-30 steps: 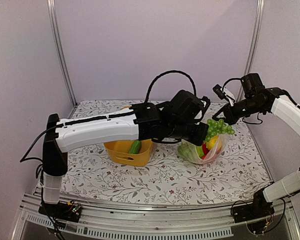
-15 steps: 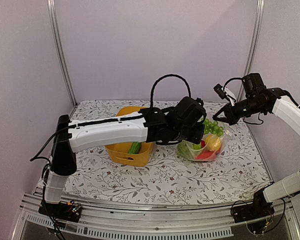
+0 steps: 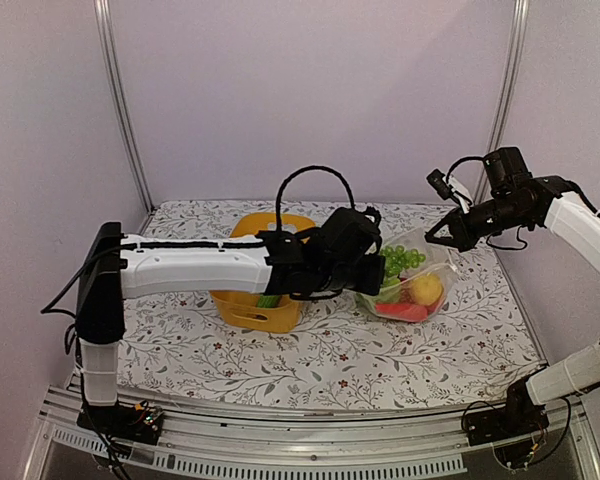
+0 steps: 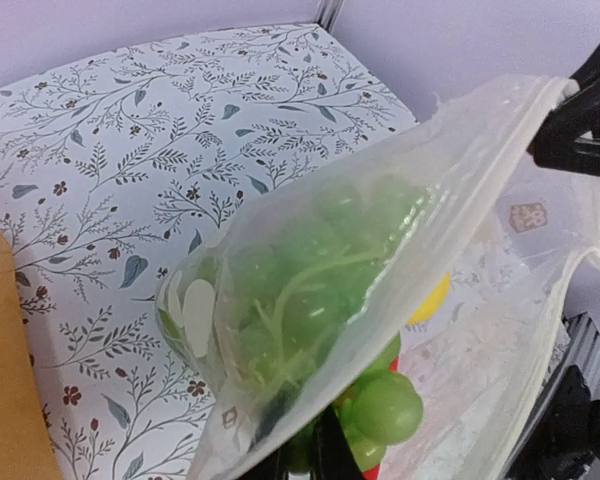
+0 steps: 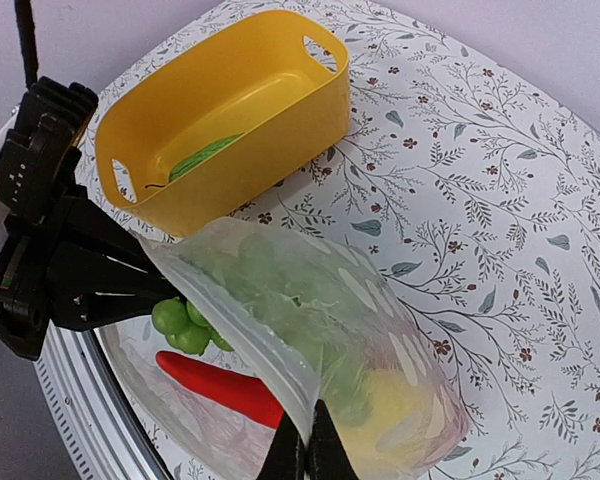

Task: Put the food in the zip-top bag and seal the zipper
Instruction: Place the fake fruit in the zipper food storage bag, then adjust the zipper food storage bag at the center of the board.

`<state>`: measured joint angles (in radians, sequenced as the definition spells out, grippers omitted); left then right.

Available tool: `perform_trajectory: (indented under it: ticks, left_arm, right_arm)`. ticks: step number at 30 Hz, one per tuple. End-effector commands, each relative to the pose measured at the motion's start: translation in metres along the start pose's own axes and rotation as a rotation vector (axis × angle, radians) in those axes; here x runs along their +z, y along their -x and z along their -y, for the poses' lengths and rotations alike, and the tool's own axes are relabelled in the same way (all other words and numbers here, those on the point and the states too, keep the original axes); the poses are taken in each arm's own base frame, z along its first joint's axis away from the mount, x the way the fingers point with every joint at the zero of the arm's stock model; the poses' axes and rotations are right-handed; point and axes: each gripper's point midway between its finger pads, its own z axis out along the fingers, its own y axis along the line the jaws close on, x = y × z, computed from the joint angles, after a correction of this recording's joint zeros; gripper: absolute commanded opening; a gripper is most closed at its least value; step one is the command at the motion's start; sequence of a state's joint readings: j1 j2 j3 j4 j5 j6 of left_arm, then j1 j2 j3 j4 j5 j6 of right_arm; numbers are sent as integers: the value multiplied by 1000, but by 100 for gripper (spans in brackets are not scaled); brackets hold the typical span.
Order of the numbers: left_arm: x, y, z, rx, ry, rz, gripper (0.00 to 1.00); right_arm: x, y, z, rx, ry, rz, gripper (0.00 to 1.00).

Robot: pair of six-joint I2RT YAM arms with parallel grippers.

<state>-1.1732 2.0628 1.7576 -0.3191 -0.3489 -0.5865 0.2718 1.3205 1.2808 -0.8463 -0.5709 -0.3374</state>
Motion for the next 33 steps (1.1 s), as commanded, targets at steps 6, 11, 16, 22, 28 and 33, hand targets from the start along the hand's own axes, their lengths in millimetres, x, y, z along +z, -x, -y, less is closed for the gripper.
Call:
perform_trajectory:
  ticks: [6,11,16,22,28,33]
  left_arm:
    - [1,48,25,-98,-188,61,16]
    - [-19,60,65,71,-337,75,48]
    - [-62,68,98,310,-437,131,58]
    - [-96,7,113,689,-489,34,61]
    - [-78,-34,71,808,-282,-112,64]
    - [-66,-42,47,907,-162,-134,67]
  right_arm:
    - [-4,-2,-3,-8,4,4,0]
    - [-2,-3,-2,-6,4,1,0]
    - [-1,0,-2,-3,18,5,0]
    - [-5,0,-6,-20,14,13,0]
    - [-3,-8,-11,-29,42,10,0]
    - [-3,-11,-17,-40,72,11,0]
